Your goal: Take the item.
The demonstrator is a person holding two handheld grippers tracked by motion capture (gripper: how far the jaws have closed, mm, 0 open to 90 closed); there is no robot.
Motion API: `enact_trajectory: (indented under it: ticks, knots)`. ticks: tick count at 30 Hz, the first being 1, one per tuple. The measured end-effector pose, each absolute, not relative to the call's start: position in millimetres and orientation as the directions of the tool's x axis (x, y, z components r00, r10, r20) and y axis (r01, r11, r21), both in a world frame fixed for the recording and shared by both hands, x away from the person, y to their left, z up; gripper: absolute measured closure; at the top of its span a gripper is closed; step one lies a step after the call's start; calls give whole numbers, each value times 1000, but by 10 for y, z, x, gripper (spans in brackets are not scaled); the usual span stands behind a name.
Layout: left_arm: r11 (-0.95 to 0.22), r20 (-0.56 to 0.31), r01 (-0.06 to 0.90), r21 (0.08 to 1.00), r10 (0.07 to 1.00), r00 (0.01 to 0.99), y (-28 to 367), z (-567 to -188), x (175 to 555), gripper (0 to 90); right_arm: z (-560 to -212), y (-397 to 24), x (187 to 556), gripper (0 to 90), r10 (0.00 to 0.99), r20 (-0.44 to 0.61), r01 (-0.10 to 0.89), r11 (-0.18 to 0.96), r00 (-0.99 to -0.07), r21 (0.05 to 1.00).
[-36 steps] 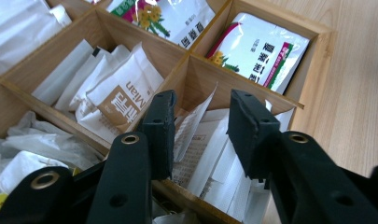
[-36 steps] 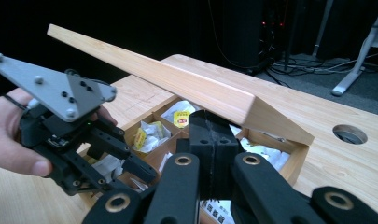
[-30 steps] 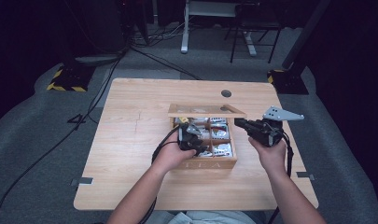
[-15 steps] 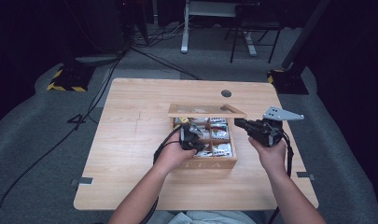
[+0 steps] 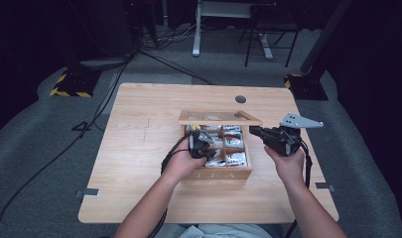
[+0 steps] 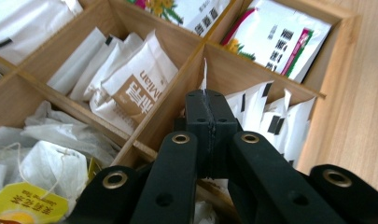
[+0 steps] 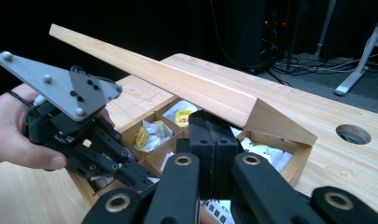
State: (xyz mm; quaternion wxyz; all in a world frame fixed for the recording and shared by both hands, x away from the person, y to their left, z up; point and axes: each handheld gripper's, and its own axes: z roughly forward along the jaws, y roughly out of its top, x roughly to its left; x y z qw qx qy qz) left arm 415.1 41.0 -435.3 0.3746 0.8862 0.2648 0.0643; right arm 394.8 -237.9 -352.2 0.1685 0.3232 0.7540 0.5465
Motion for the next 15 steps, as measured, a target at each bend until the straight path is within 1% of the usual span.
enact_trajectory:
  ticks: [5,15]
  knots:
    - [-570,-72,396,720,506,859,432,-4243,4115,900,-3522,-2380,3949,899,671,99,304,195,-735,933]
    - [-529,-76,356,770,479,875,551,-4076,4029,900,-3519,-2381,3949,899,673,102,304,190,-732,933]
